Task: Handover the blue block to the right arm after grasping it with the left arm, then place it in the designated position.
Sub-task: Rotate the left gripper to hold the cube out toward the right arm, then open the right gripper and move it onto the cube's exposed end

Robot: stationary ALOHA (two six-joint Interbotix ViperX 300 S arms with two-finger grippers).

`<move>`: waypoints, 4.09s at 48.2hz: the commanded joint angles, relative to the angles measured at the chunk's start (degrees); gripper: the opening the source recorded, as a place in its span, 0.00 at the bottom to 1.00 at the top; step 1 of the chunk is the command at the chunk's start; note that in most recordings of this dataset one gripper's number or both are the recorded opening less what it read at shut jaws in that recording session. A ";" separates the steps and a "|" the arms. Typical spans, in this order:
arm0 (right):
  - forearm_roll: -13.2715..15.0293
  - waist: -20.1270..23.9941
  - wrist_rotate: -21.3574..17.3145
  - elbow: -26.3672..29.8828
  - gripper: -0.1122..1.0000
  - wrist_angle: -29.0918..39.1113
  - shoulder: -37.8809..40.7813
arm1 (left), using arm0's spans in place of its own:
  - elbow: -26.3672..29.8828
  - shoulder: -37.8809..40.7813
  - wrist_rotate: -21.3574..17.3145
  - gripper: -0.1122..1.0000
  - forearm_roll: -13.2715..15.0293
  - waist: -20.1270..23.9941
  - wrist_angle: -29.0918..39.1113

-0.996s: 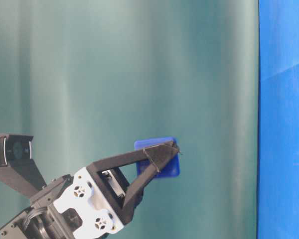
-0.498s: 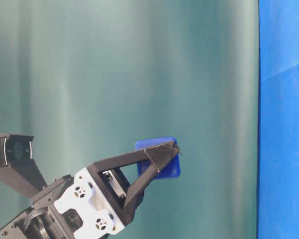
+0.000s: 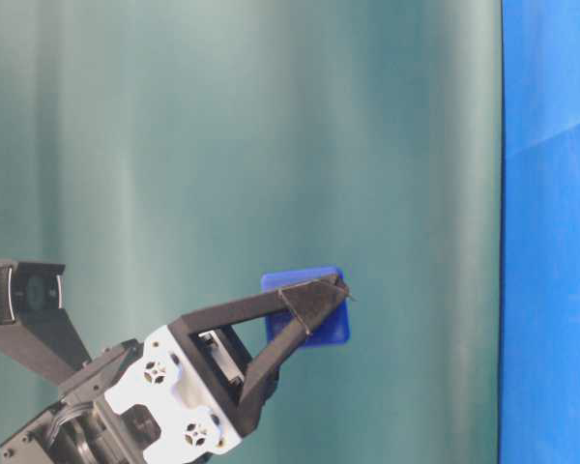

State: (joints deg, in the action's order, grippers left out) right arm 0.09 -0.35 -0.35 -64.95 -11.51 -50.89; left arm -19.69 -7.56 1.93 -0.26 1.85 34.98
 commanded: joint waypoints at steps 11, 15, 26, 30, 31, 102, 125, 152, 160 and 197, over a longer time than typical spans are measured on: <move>-0.18 0.00 -0.09 1.32 0.95 -0.35 0.35 | 0.70 -1.49 0.09 0.54 -0.09 0.00 -0.35; -0.18 0.00 -0.09 1.32 0.95 -0.35 0.44 | 0.70 -1.49 0.09 0.54 -0.09 -0.09 -0.62; -0.18 0.00 -0.09 1.32 0.95 -0.35 0.53 | -0.62 -2.55 -0.09 0.54 -0.09 -0.09 -4.22; -0.18 0.00 -0.09 1.32 0.95 -0.35 0.53 | -2.02 -3.52 0.00 0.54 -0.09 -0.44 -6.59; -0.18 0.00 -0.09 1.32 0.95 -0.26 0.62 | -2.37 -3.78 0.00 0.54 -0.09 -0.53 -7.21; 0.44 0.00 0.79 1.85 0.95 -0.26 2.20 | -29.79 -22.06 -0.35 0.54 -0.09 -2.20 -50.45; 17.14 0.00 14.24 5.19 0.94 5.71 2.11 | -29.79 -21.88 0.09 0.54 -0.09 -2.20 -50.54; 35.24 -0.18 29.18 6.59 0.94 7.91 1.93 | -29.71 -21.71 0.18 0.54 -0.09 -2.81 -50.54; 39.55 -0.79 29.53 6.68 0.94 7.82 1.67 | -29.71 -21.71 0.18 0.54 -0.09 -3.08 -50.62; 42.45 -1.49 29.53 6.59 0.94 9.67 1.85 | -29.62 -21.71 0.26 0.54 -0.09 -3.25 -50.54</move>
State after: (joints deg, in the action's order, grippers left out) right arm 42.45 -1.76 29.27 -59.85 -1.67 -49.31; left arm -50.27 -28.92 2.11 -0.26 -1.23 -14.94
